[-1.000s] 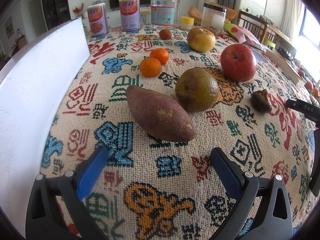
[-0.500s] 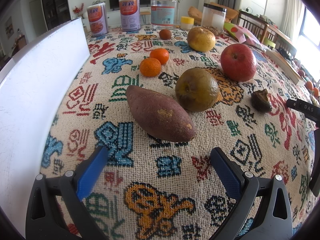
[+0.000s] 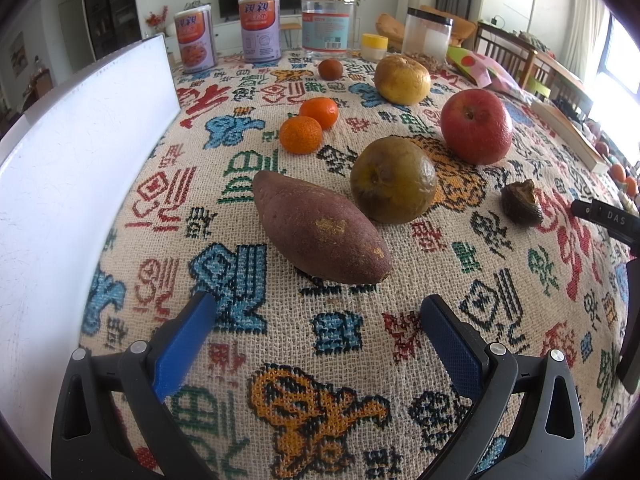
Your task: Organize fruits
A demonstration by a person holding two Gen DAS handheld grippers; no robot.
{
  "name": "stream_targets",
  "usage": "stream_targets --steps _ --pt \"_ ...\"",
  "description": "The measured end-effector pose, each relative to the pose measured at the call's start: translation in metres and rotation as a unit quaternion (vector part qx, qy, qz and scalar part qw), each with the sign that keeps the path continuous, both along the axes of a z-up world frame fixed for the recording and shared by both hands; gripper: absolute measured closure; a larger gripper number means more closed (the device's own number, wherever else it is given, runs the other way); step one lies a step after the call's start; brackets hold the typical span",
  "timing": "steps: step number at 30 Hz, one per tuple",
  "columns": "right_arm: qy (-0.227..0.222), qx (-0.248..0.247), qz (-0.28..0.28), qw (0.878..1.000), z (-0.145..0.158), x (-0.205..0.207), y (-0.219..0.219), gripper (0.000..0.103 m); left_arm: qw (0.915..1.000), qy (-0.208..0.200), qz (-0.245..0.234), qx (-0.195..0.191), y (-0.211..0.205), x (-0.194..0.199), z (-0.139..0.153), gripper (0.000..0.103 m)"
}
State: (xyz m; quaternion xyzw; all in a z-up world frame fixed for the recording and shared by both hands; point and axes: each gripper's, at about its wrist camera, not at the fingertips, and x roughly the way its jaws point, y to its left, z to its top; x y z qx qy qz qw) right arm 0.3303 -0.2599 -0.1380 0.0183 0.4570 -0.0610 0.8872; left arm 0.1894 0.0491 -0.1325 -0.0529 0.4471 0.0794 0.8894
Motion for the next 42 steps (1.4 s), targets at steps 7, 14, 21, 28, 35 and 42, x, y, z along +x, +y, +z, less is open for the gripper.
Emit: stream_targets --steps 7,14,21,28,35,42 --pt "0.000 0.000 0.000 1.000 0.000 0.000 0.000 0.000 1.0000 0.000 0.000 0.001 -0.001 0.000 0.000 0.001" --pt "0.000 0.000 0.000 1.000 0.000 0.000 0.000 0.000 1.0000 0.000 0.000 0.000 -0.001 0.000 0.000 0.001" --pt "0.000 0.000 0.000 1.000 0.000 0.000 0.000 0.000 1.0000 -0.002 -0.001 -0.004 0.001 -0.001 0.000 0.001" --pt "0.000 0.000 0.000 1.000 0.000 0.000 0.000 0.000 0.9965 -0.025 -0.017 -0.077 0.030 -0.034 0.006 0.001" --pt "0.000 0.000 0.000 1.000 0.000 -0.001 0.000 0.000 0.9925 -0.028 0.005 -0.119 0.047 -0.014 0.019 0.002" --pt "0.000 0.000 0.000 1.000 0.000 -0.001 0.000 0.000 0.9884 0.020 0.054 -0.141 0.057 0.026 0.007 0.001"
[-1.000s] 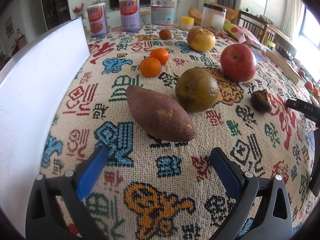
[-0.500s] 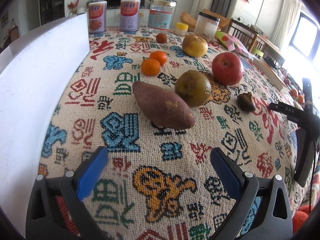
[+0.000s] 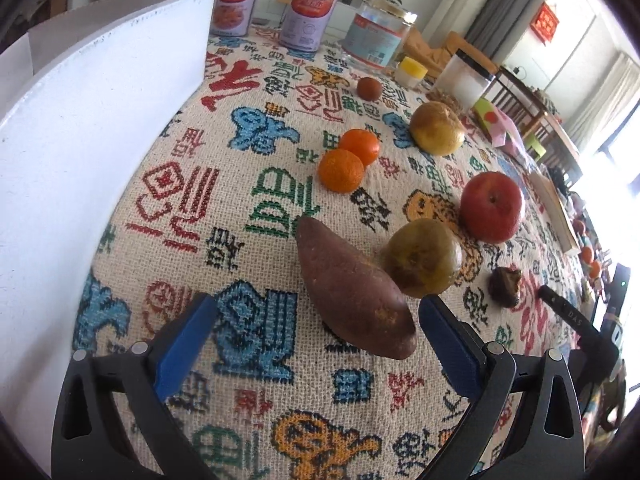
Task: Organize fruits
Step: 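Move the left tool forward and grasp the reddish sweet potato, then lift the sweet potato with the left tool while the right tool grasps a dark round fruit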
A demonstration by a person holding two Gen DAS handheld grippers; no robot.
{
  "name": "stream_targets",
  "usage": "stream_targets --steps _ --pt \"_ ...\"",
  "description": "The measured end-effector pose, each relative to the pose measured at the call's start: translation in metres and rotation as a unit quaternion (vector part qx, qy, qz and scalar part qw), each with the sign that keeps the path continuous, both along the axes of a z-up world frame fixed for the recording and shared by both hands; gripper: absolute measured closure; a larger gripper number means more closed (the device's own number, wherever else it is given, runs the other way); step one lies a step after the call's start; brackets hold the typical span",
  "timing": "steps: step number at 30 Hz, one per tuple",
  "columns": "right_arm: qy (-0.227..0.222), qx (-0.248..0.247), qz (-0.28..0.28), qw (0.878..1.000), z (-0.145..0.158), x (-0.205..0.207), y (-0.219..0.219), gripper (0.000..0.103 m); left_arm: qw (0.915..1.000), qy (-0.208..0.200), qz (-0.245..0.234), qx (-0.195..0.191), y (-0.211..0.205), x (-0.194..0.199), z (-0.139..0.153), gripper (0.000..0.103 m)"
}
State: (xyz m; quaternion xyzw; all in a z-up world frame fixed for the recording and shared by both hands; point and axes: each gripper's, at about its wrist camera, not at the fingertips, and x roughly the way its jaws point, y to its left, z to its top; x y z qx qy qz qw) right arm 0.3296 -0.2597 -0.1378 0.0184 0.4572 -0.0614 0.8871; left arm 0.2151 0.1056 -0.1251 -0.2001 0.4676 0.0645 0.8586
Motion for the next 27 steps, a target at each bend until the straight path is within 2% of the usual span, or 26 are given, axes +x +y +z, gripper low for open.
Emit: stream_targets --steps 2,5,7,10,14,15,16,17,18,22,27 --pt "0.000 0.000 0.000 1.000 0.000 0.000 0.000 0.000 0.9999 0.004 -0.002 0.011 0.005 -0.011 0.000 0.001" --pt "0.000 0.000 0.000 1.000 0.000 0.000 0.000 0.000 0.9990 0.008 0.030 0.031 0.016 -0.032 0.005 0.003" --pt "0.000 0.000 0.000 1.000 0.000 0.000 0.000 0.000 0.9996 -0.004 0.026 0.014 0.020 -0.034 0.009 0.003" --pt "0.000 0.000 0.000 1.000 0.000 0.000 0.000 0.000 0.9995 -0.008 -0.006 0.030 0.009 -0.019 0.013 0.003" --pt "0.000 0.000 0.000 1.000 0.000 0.000 0.000 0.000 0.9936 -0.001 -0.066 0.092 -0.014 0.005 0.010 0.005" --pt "0.000 0.000 0.000 1.000 0.000 0.000 0.000 0.000 0.9912 0.006 -0.080 0.105 -0.018 0.008 0.008 0.010" --pt "0.000 0.000 0.000 1.000 0.000 0.000 0.000 0.000 0.9895 0.014 -0.090 0.112 -0.020 0.010 0.004 0.037" --pt "0.000 0.000 0.000 1.000 0.000 0.000 0.000 0.000 0.9880 0.029 -0.088 0.123 -0.021 0.011 0.000 0.058" --pt "0.000 0.000 0.000 1.000 0.000 0.000 0.000 0.000 0.9881 0.015 -0.087 0.126 -0.020 0.006 0.002 0.063" --pt "0.000 0.000 0.000 1.000 0.000 0.000 0.000 0.000 0.9951 0.011 -0.070 0.069 -0.012 -0.018 0.009 0.065" --pt "0.001 -0.001 -0.024 1.000 0.000 0.003 0.002 0.000 0.9954 0.001 -0.077 0.056 -0.019 -0.062 0.017 0.065"
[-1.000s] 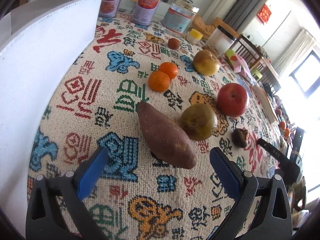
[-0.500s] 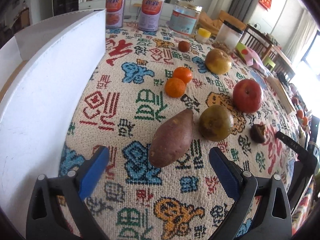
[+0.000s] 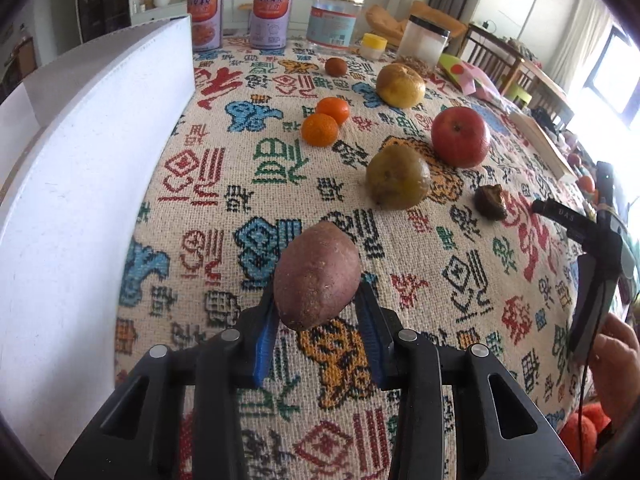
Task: Organize fruits
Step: 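Lift the sweet potato with the left tool while the right tool grasps a dark round fruit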
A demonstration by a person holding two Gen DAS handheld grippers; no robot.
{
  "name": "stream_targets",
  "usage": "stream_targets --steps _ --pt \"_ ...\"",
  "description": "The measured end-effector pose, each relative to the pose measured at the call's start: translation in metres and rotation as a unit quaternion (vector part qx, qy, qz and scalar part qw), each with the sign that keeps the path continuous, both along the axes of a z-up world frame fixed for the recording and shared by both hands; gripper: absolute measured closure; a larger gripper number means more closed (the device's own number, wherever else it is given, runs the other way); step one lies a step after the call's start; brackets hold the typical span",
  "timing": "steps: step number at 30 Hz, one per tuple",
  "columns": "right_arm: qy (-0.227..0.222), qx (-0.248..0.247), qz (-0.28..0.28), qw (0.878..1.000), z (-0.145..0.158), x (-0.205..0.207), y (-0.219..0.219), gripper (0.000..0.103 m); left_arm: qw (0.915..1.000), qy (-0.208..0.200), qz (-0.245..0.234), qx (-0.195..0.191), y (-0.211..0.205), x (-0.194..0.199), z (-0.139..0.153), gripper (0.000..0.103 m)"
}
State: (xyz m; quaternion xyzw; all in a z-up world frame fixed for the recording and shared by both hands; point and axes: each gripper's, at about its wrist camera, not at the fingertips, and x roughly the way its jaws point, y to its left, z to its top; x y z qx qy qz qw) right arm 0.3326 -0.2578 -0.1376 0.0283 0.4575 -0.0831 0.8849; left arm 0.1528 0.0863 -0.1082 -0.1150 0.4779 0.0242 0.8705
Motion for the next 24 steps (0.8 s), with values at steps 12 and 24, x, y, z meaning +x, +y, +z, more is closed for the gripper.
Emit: stream_targets --steps 12,24 --pt "0.012 0.006 0.001 1.000 0.002 0.002 -0.002 0.000 0.9988 0.021 -0.038 0.021 -0.011 -0.026 -0.009 0.052" --pt "-0.010 0.090 0.309 0.947 0.028 -0.055 0.119 0.021 0.9989 0.016 -0.035 0.027 -0.012 -0.029 -0.011 0.064"
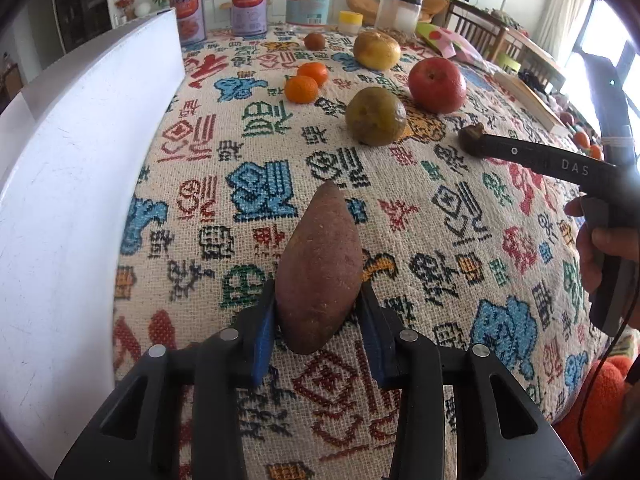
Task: Organize fruits
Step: 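Lift the sweet potato with the left tool while the right tool grasps a dark round fruit, then carry both fruits into the white box and open both tools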
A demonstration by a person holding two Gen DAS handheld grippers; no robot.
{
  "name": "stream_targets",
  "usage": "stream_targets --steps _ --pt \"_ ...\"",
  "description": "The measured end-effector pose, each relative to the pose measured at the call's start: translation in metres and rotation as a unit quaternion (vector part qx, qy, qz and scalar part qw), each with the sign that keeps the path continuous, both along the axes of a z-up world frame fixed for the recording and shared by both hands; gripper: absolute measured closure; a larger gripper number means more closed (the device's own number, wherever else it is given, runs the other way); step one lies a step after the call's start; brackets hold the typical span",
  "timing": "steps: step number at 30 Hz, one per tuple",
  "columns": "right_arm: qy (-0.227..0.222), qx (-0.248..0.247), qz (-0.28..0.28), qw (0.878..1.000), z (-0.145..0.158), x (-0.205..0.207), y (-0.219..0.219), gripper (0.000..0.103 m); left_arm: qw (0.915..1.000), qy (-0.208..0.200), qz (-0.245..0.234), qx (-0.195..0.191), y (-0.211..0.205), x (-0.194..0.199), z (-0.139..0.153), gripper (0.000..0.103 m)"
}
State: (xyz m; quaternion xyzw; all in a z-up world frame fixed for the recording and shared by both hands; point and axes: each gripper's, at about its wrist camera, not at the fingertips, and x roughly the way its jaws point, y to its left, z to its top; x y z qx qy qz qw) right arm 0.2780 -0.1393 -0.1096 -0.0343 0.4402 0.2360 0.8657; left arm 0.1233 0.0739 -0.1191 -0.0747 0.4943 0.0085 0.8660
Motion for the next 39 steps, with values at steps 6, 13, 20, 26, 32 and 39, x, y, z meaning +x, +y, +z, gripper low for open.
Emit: stream_targets --steps 6,13,20,26,32,39 --pt "0.021 -0.001 -0.046 0.999 -0.021 0.020 0.010 0.061 0.9986 -0.001 0.017 -0.049 0.012 -0.013 0.007 0.065" --pt "0.032 0.038 -0.017 0.999 0.019 -0.021 0.013 0.061 0.9760 -0.031 0.002 -0.216 0.022 -0.056 0.067 0.100" --pt "0.012 0.086 0.121 0.989 0.086 -0.092 0.108 0.061 0.9763 -0.117 0.049 -0.176 0.062 -0.082 0.119 0.100" --pt "0.016 0.132 0.063 0.989 0.080 -0.084 0.098 0.061 0.9833 -0.126 0.003 -0.131 -0.017 -0.102 0.038 0.009" --pt "-0.011 0.092 -0.001 0.996 0.093 -0.079 0.019 0.061 0.9847 -0.114 -0.129 -0.030 -0.112 -0.091 -0.003 0.015" --pt "-0.008 0.107 -0.030 0.994 0.094 -0.081 -0.025 0.061 0.9777 -0.126 -0.168 0.000 -0.120 -0.096 -0.007 0.062"
